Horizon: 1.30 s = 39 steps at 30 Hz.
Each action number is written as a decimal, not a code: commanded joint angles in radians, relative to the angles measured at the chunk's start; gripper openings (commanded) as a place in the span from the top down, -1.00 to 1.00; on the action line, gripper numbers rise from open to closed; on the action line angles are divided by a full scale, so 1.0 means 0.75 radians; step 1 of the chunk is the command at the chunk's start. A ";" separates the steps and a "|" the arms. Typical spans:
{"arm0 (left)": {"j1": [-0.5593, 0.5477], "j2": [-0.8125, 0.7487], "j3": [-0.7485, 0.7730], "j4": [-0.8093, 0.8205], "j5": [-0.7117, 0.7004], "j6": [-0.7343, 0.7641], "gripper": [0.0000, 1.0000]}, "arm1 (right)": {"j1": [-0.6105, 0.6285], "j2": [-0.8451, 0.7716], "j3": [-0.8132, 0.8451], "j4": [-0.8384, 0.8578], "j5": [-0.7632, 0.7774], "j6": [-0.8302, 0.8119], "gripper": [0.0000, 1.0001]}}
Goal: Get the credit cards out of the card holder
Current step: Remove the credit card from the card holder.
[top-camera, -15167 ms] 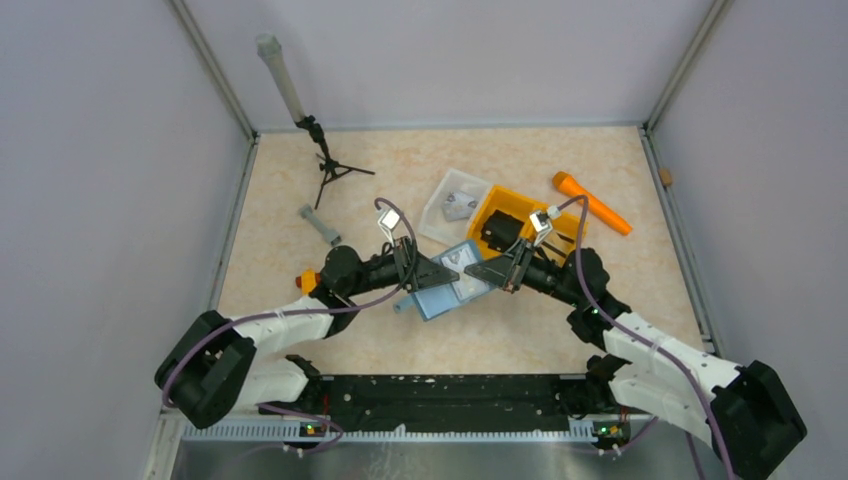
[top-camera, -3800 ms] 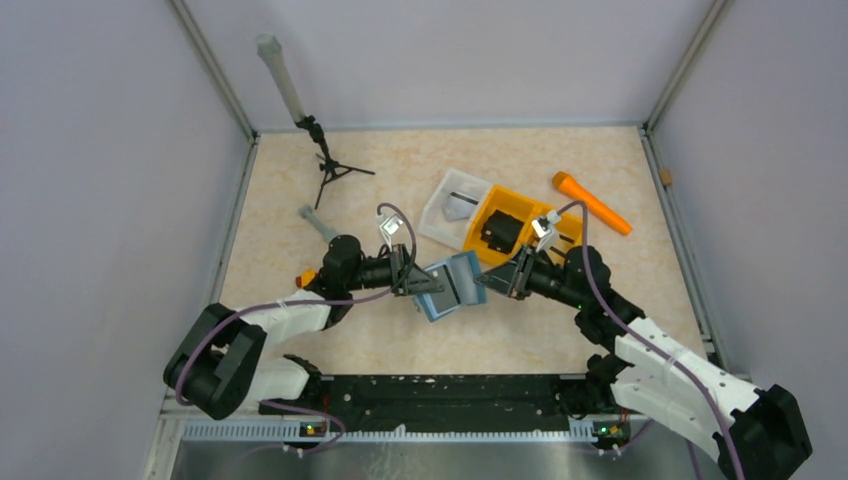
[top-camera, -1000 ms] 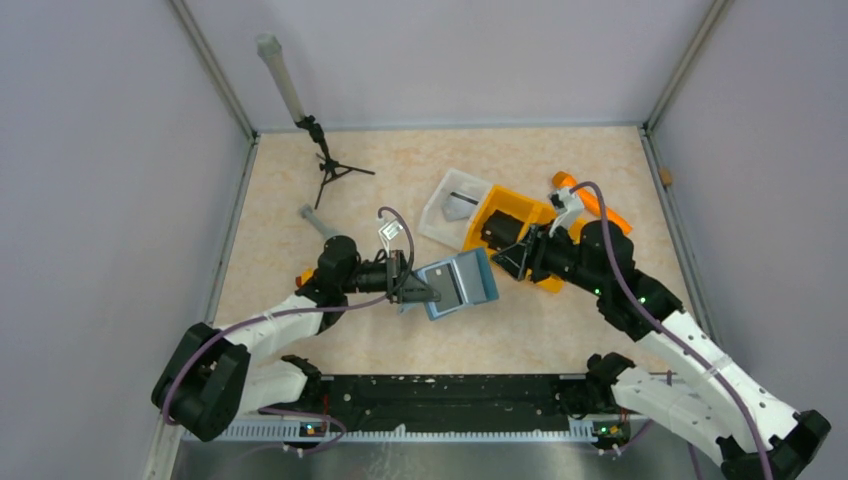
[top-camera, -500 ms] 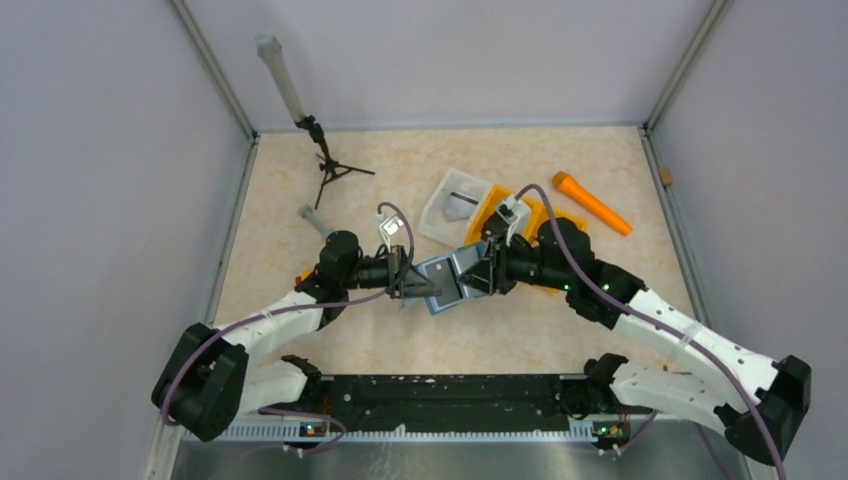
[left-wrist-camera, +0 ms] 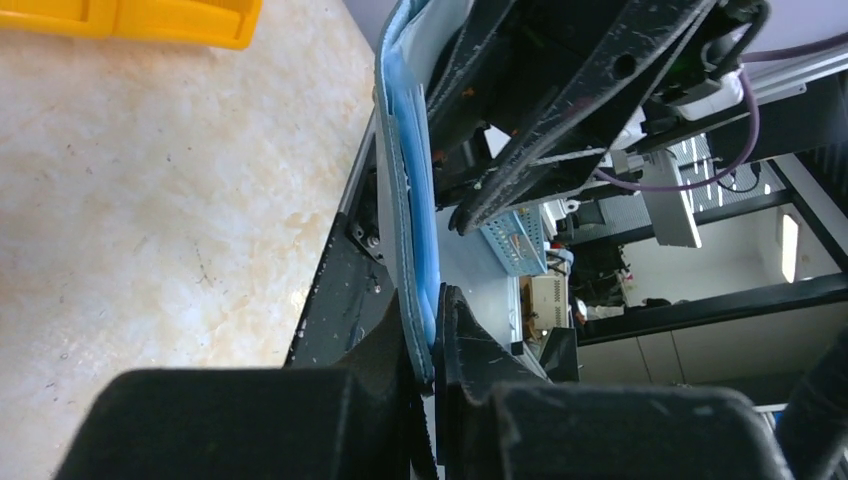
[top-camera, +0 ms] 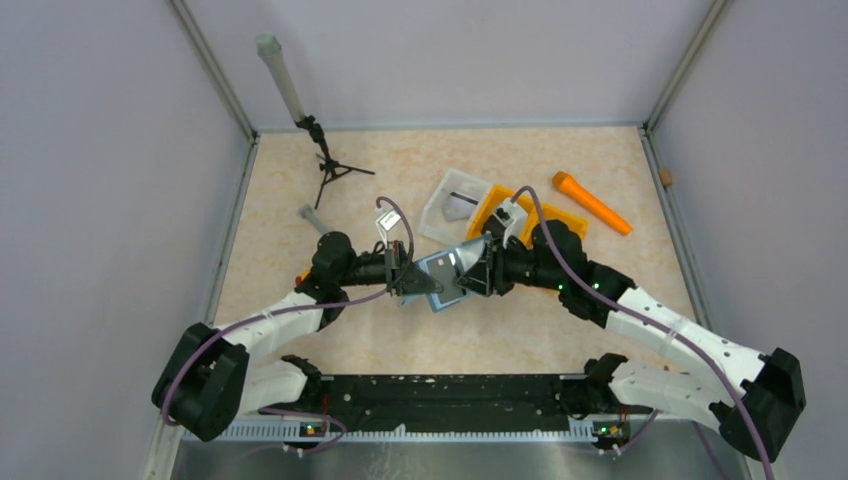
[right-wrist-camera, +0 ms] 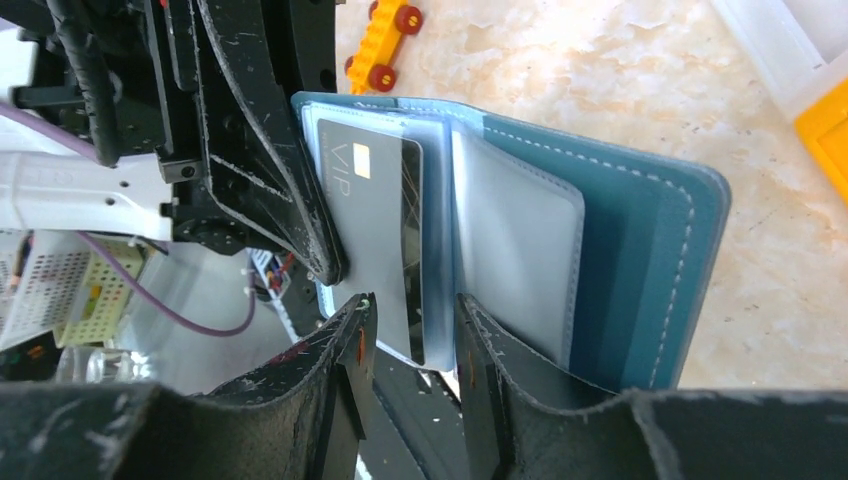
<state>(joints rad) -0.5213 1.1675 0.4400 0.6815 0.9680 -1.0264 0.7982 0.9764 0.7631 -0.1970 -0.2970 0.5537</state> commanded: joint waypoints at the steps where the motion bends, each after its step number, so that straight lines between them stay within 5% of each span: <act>1: 0.002 -0.002 -0.023 0.350 0.088 -0.133 1.00 | -0.064 -0.058 -0.068 0.146 -0.150 0.072 0.27; 10: -0.002 0.033 -0.030 0.480 0.115 -0.208 1.00 | -0.113 -0.082 -0.147 0.415 -0.373 0.241 0.63; 20: -0.003 0.024 -0.041 0.480 0.126 -0.198 1.00 | -0.147 -0.110 -0.227 0.652 -0.495 0.402 0.79; 29: -0.003 -0.012 -0.048 0.491 0.156 -0.191 1.00 | -0.156 -0.133 -0.227 0.693 -0.491 0.431 0.65; 39: -0.004 -0.059 -0.058 0.449 0.167 -0.161 1.00 | -0.160 -0.174 -0.238 0.683 -0.457 0.429 0.92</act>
<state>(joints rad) -0.5198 1.1469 0.4072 0.9943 1.0664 -1.1759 0.6884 0.8906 0.5869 0.2428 -0.6502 0.8715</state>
